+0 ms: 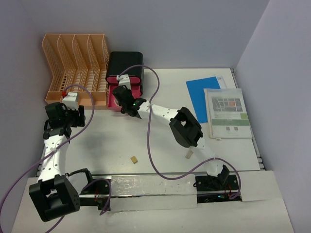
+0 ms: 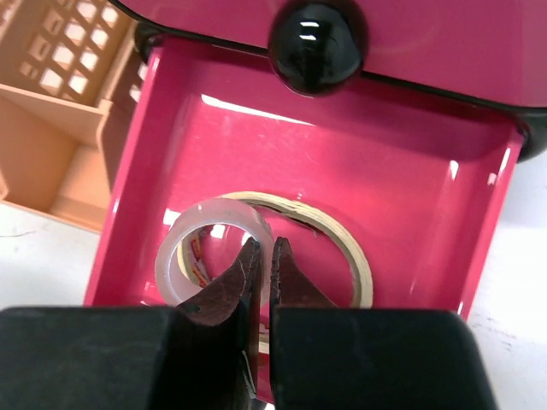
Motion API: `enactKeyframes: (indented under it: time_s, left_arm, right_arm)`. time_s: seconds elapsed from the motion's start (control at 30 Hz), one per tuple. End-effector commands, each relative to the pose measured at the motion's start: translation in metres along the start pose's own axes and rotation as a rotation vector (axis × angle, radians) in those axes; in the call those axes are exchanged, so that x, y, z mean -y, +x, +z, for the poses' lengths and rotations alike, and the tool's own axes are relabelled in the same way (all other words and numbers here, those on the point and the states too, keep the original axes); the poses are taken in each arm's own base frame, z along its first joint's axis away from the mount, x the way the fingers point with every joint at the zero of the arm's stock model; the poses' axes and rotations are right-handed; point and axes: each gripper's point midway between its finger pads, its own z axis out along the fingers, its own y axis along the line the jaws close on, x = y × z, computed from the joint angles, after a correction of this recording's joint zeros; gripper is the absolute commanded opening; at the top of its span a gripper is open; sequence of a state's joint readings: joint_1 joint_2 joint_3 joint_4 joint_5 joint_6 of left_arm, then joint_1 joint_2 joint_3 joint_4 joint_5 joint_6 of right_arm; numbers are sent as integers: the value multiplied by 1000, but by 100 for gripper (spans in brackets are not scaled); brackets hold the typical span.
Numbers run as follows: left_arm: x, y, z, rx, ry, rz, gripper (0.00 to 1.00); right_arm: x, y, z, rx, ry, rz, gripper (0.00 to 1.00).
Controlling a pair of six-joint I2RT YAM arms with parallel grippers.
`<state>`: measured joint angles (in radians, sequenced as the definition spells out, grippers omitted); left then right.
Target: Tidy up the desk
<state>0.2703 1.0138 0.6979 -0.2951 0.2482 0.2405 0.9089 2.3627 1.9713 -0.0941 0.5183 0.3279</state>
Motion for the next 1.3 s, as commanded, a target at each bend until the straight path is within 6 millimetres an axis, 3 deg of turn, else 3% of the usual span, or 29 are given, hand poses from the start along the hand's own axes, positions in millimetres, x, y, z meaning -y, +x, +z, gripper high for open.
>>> enactKeyframes:
  time_s: [0.0,0.17,0.33,0.5,0.73,0.87,0.97,1.07,1.17,1.2,1.27]
  left_arm:
    - [1,-9,0,42,13,-4,67]
    - [1,-9,1,41,17,-4,67]
    - [3,-7,1,30,30,-2,66]
    - [4,-7,1,27,33,1,66]
    - [4,-6,1,23,38,4,66]
    - [11,-11,-2,26,85,21,66]
    - [15,-21,-4,21,118,30,66]
    - [27,-29,-4,-4,147,68,65]
    - [65,-30,-4,-12,242,165,64]
    - [77,-29,-5,-14,272,197,64]
    - [104,-18,-7,-27,334,262,65]
  right_arm:
    - [11,-17,-4,16,50,29,0]
    - [14,-5,-6,-17,53,21,1]
    - [15,-1,-4,-27,60,11,23]
    - [19,-10,-4,-17,65,12,33]
    - [28,-21,-9,-10,72,18,34]
    - [27,-45,-27,25,45,25,35]
    - [29,-74,-55,61,0,45,36]
    - [36,-88,-78,98,-23,69,36]
    - [45,-106,-106,137,-51,105,36]
    - [50,-96,-110,124,-46,101,36]
    - [62,-104,-130,149,-44,133,37]
